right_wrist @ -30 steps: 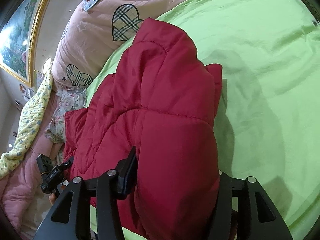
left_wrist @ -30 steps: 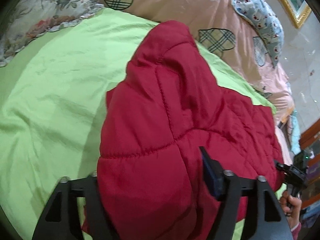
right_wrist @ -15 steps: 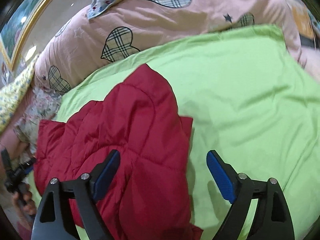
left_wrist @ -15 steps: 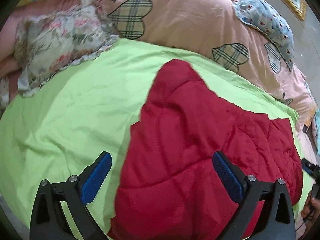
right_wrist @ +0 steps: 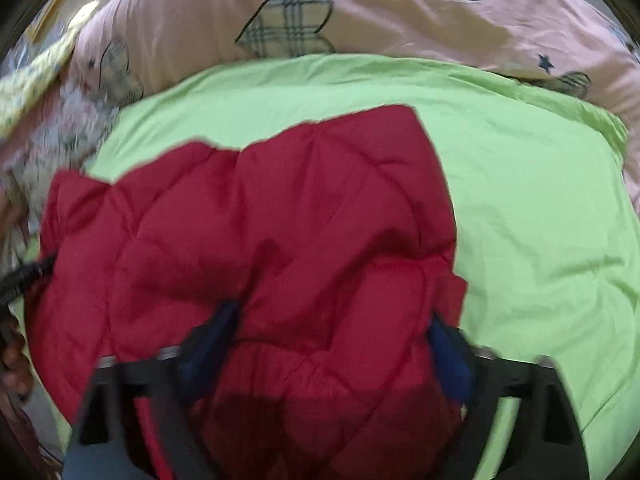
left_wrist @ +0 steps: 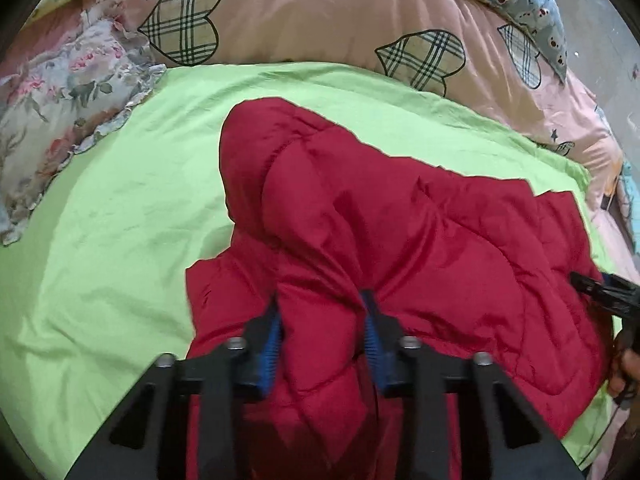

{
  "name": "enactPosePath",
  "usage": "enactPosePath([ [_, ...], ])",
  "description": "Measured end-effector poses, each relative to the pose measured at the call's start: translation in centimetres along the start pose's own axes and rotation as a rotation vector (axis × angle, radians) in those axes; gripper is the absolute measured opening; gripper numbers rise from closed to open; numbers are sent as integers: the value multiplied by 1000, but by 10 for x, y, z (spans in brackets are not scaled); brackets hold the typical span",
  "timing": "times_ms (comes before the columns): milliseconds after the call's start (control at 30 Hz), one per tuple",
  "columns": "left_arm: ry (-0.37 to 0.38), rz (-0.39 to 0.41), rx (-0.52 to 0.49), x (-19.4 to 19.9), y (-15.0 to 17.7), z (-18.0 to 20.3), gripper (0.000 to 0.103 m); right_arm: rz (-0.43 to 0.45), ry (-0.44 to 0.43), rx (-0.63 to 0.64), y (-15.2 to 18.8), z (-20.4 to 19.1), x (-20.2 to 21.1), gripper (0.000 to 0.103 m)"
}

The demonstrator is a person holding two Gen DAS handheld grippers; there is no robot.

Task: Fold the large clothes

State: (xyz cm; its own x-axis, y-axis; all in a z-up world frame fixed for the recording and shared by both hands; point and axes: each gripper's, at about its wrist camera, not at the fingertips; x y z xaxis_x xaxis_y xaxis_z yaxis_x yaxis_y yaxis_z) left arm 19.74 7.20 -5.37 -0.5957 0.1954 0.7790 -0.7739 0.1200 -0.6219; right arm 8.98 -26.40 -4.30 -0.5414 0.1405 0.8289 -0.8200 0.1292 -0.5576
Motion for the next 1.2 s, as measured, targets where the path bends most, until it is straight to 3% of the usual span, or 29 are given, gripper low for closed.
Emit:
enactPosePath([
  [33, 16, 5, 4, 2, -2, -1, 23, 16, 8, -7, 0, 1, 4, 38],
  [67, 32, 11, 8, 5, -4, -1, 21, 32, -11, -32, 0, 5, 8, 25],
  [233, 146, 61, 45, 13, -24, -9, 17, 138, -120, -128, -11, 19, 32, 16],
  [333, 256, 90, 108, 14, -38, -24, 17, 219, -178, -181, -17, 25, 49, 15],
  [433, 281, 34, 168, -16, -43, -39, 17, 231, -184, -222, -18, 29, 46, 15],
  [633, 252, -93, 246, -79, -42, -56, 19, 134, -169, -317, -18, 48, -1, 15],
  [867, 223, -91, 199, -87, -48, -39, 22, 99, -115, -309, -13, 45, -21, 19],
  [1067, 162, -65, 172, -78, -45, -27, 31, 92, -117, -322, -14, 49, -25, 25],
  [1200, 87, -39, 136, -60, -43, -15, 49, 95, -109, -321, -15, 49, -26, 26],
])
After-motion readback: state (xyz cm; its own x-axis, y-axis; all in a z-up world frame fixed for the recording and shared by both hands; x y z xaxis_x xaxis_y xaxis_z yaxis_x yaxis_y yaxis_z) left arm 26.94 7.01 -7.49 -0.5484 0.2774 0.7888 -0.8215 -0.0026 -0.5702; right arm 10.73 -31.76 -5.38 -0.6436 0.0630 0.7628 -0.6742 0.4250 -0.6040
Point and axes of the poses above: each gripper's, at about its wrist camera, not at the fingertips, and x roughly against the way its jaws point, z to its right, y to its underside, and after that the axes turned 7 degrees about -y, right-handed
